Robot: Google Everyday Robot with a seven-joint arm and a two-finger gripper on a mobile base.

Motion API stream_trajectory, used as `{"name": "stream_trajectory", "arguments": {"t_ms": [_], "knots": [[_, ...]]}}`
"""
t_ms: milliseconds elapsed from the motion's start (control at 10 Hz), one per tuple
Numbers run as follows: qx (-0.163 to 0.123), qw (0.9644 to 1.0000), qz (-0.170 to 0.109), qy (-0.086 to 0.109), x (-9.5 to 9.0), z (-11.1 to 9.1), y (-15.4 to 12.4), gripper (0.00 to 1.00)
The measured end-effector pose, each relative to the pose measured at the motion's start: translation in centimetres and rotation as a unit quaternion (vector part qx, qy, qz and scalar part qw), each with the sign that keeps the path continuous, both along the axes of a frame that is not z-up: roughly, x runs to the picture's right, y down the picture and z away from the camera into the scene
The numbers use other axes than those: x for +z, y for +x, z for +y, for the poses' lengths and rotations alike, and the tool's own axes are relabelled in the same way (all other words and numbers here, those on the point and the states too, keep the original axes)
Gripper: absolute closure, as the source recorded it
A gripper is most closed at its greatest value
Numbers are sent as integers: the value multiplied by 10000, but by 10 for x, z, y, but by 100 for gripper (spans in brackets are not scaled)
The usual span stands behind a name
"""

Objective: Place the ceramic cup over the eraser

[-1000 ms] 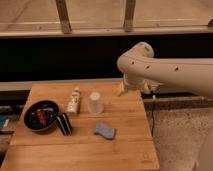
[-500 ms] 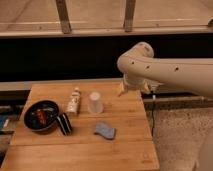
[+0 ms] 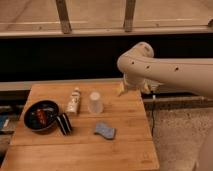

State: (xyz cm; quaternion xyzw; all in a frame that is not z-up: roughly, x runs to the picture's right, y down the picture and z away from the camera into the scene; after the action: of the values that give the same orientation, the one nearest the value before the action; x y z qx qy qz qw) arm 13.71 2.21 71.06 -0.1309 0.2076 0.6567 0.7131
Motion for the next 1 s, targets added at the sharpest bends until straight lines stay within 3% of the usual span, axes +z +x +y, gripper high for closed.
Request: {"name": "stream_trajectory", "arguments": {"t_ms": [600,800,1000], "knots": [[-92,9999,-24,85,-3,-2,-1,20],[-281,9992,-213,185,-6,-15,-16,20],[-546,9971,-503,185,3,-27,-53,20]]}}
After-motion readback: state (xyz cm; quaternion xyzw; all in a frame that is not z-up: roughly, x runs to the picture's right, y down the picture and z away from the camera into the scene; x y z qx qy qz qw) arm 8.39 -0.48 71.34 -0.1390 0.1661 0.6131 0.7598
